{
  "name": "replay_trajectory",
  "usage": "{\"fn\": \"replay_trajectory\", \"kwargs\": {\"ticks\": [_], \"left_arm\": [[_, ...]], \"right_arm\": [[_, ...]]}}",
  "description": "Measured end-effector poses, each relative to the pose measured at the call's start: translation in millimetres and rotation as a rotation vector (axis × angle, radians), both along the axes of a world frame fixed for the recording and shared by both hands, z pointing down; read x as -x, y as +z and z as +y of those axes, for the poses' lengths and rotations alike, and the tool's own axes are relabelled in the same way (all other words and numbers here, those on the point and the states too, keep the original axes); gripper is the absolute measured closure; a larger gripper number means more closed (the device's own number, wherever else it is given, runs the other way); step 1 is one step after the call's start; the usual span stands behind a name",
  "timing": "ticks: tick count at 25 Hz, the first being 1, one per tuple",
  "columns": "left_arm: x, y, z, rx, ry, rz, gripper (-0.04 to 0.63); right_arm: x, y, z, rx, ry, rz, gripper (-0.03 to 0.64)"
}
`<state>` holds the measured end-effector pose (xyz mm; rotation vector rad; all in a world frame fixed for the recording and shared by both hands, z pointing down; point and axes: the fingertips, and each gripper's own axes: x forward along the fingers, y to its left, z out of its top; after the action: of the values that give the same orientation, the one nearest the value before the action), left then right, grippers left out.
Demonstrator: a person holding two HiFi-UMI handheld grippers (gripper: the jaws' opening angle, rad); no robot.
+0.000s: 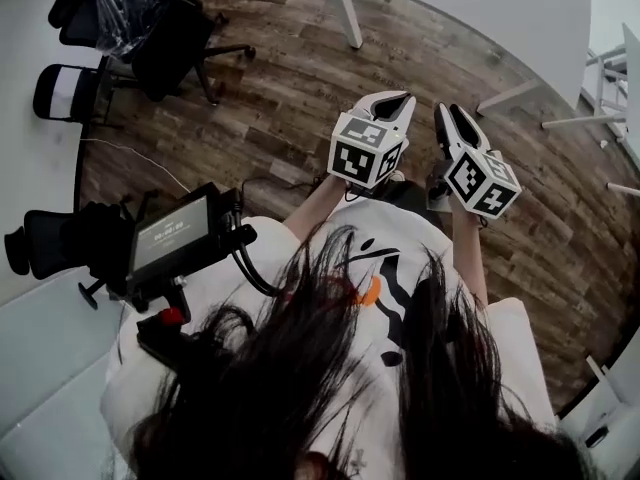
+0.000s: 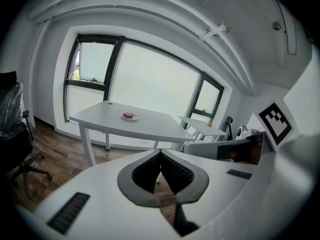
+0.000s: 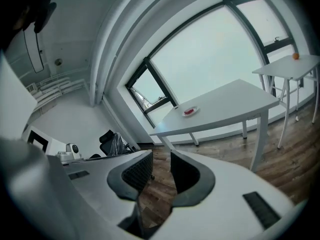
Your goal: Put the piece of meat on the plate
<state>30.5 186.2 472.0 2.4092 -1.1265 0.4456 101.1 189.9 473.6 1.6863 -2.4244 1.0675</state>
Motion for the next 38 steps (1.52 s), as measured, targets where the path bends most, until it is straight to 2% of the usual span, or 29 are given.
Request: {"fn": "replay_trajectory", "kwargs": {"ticks": [6, 19, 27, 32, 38], "left_arm": [[7.8, 7.8, -2.9, -0.004, 0.003, -0.058, 0.589], [24.4, 5.2, -3.4, -0.015, -0.051, -0.048, 0.589], [135.9, -17.8, 99.2, -0.050, -0.030, -0.016, 0.589], [166.9, -14.2, 127.9, -0.044, 0.009, -0.010, 0.589], [184.7, -17.8, 158.5, -0.059, 0.064, 0.012, 0.589]], "right_arm": [[12.3, 21.5, -13.1, 0.039, -0.012, -0.050, 0.497], [27.8, 17.6, -21.3, 0.037, -0.049, -0.052, 0.497], [131.7, -19.6, 89.5, -0.029, 0.004, -0.039, 0.497], [166.2, -19.7, 125.0, -0.029, 0.036, -0.044, 0.497], [191.6, -22.0, 160.7, -0.041, 0.068, -0.026, 0.497]]}}
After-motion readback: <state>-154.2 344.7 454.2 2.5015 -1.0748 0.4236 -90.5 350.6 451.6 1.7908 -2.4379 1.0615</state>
